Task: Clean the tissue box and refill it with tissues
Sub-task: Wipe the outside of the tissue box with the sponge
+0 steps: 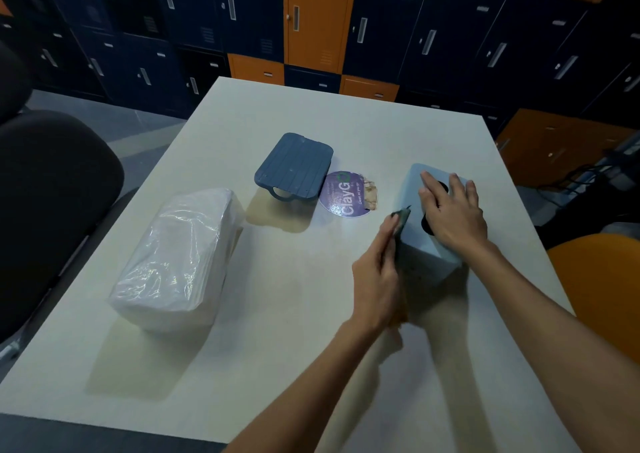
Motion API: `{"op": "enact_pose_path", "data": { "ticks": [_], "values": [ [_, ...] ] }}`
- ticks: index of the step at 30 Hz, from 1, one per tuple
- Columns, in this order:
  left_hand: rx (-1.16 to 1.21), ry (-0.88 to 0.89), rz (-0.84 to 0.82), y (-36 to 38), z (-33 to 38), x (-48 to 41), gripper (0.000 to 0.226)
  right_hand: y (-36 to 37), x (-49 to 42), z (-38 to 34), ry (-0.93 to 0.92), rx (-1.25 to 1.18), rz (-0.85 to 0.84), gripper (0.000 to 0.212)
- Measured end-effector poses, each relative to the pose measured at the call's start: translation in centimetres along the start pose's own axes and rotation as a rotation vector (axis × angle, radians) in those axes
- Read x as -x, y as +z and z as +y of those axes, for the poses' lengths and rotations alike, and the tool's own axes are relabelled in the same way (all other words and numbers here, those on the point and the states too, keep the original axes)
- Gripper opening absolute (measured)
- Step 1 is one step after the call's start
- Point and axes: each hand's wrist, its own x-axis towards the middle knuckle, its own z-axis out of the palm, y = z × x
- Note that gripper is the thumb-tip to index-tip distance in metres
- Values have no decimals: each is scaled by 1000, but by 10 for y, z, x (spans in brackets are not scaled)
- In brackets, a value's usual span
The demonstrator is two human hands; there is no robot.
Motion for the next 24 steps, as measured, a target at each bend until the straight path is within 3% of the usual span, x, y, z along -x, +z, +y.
{"op": "enact_pose_path", "data": {
  "ticks": [5, 12, 19, 24],
  "values": [
    [-85, -36, 33, 6, -26, 30, 45, 0, -2, 0, 4, -2, -17, 50],
    [-191, -206, -30, -2, -11, -16, 42, 0, -2, -2, 22, 14, -13, 51],
    [-77, -60, 43, 2, -7, 11, 39, 0, 1, -2, -23, 17, -15, 51],
    [-207, -130, 35, 0, -28, 18, 41, 0, 0, 0, -30, -28, -46, 50]
  ]
}}
